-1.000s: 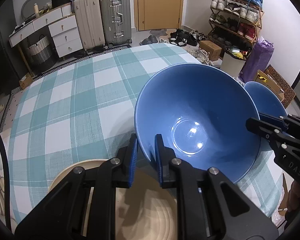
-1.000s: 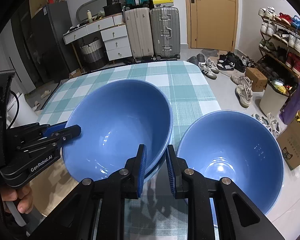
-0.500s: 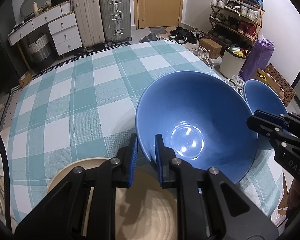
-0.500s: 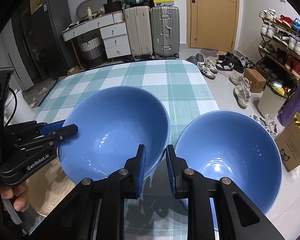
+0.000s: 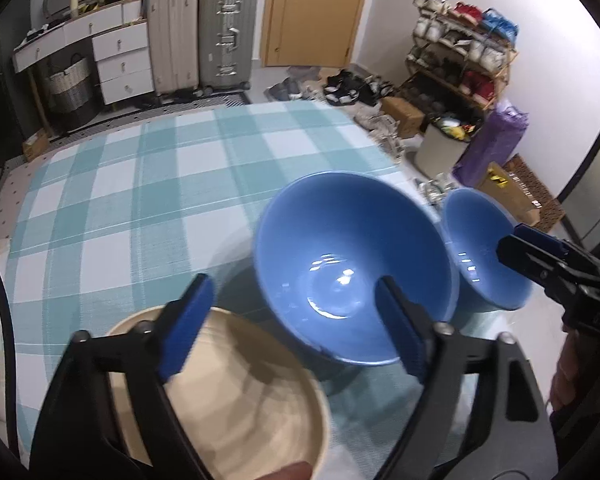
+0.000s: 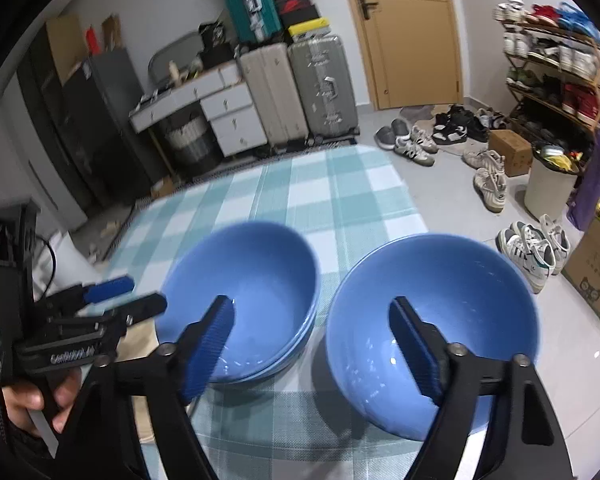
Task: Organize plates and bowls
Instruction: 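Move both open tools to the next blue bowls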
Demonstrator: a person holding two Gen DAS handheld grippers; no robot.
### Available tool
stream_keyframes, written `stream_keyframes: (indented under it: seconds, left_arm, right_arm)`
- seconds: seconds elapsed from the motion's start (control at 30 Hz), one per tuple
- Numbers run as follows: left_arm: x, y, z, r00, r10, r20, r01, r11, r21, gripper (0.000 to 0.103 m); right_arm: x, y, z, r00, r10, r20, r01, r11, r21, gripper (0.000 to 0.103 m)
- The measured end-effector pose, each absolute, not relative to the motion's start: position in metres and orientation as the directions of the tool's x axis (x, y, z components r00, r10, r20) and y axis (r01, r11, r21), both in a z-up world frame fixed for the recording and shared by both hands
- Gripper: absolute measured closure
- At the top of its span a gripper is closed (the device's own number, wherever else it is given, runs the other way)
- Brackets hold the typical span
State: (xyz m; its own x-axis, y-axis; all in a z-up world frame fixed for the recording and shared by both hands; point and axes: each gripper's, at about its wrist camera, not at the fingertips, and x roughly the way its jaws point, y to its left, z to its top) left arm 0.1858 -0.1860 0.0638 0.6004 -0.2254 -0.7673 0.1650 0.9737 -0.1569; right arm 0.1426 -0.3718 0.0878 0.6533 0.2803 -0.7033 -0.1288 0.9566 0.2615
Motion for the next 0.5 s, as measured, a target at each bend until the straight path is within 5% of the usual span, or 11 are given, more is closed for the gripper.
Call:
stream_keyframes:
  seconds: [0.1, 0.5]
  left_arm:
    - [0.177, -0.195, 0.073, 0.597, -0.277, -0.753, 0.195, 0.961, -0.198, 0.001]
    - [0.150, -0.261, 0.084, 0.538, -0.381, -0.752, 0.278, 0.922, -0.269, 0.001]
  right_arm:
    - [0.134, -0.384, 0.099, 0.665, 0.272, -0.695, -0.102, 0.956, 0.276, 0.017]
    - [0.088, -0.442, 0.124, 0.743, 0.189, -0.642, 0.015, 0.954, 0.299, 0.004]
